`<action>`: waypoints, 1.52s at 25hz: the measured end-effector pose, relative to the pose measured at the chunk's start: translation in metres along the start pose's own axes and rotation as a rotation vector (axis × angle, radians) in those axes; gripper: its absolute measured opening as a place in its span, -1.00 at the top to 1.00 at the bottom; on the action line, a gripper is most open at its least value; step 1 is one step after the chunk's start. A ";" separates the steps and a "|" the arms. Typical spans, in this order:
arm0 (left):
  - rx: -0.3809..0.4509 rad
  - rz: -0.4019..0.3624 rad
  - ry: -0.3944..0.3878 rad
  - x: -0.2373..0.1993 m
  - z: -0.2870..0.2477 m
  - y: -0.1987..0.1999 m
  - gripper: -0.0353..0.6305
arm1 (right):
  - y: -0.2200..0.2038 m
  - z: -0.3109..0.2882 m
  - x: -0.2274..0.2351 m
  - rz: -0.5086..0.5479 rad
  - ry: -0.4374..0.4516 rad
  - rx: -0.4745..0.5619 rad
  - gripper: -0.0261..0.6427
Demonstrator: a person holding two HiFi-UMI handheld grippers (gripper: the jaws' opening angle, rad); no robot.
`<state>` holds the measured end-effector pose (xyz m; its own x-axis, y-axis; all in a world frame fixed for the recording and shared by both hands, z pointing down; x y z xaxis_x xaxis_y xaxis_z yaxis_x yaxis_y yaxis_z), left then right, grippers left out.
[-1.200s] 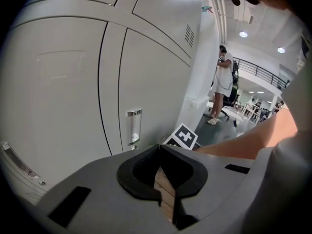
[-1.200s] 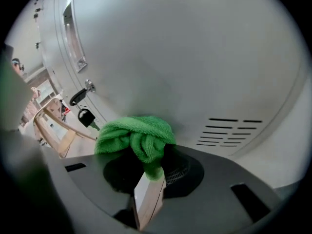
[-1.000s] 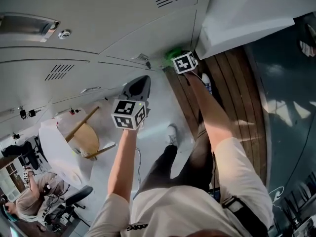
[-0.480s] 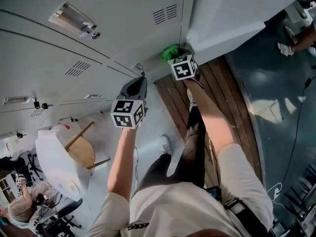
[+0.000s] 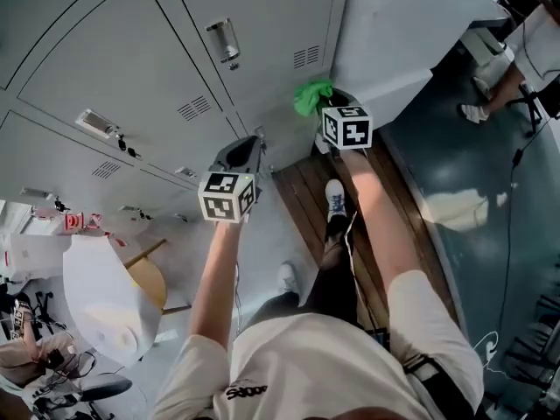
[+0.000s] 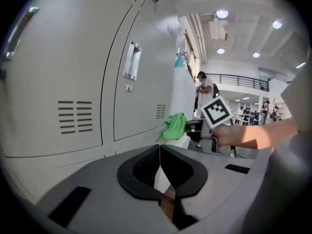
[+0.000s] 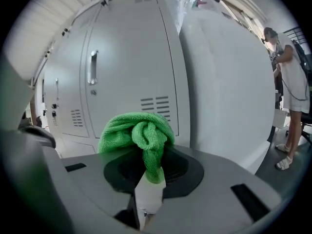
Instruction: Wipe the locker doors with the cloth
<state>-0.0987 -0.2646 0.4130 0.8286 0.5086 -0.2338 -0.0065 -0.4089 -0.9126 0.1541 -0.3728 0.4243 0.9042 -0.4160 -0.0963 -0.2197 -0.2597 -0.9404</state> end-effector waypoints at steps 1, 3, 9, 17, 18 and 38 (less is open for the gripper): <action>0.025 -0.012 -0.012 0.004 0.005 0.010 0.84 | 0.008 0.017 0.000 0.016 0.000 0.023 0.72; 0.064 -0.045 -0.029 0.013 0.018 0.029 0.84 | 0.025 0.047 -0.004 0.087 0.002 0.049 0.72; 0.144 -0.169 -0.077 0.046 0.064 0.075 0.84 | 0.071 0.144 -0.024 0.263 -0.023 0.125 0.72; 0.242 -0.300 -0.155 0.080 0.130 0.104 0.84 | 0.097 0.262 -0.061 0.360 -0.121 0.171 0.72; 0.257 -0.307 -0.165 0.083 0.138 0.108 0.84 | 0.100 0.273 -0.065 0.362 -0.139 0.181 0.72; 0.346 -0.410 -0.202 0.107 0.214 0.113 0.83 | 0.116 0.341 -0.119 0.392 -0.145 0.272 0.72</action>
<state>-0.1304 -0.0943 0.2130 0.6787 0.7221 0.1342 0.0819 0.1071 -0.9909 0.1464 -0.0559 0.2157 0.8188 -0.3062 -0.4856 -0.4670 0.1366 -0.8736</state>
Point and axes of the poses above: the fingertips, and each gripper's own axes: z backward along the fingers, x to its right, y out of its top, the point moved 10 cm from there along z, backward along the fingers, and after that the axes turned 10 degrees about z, right-handed, at the moved point
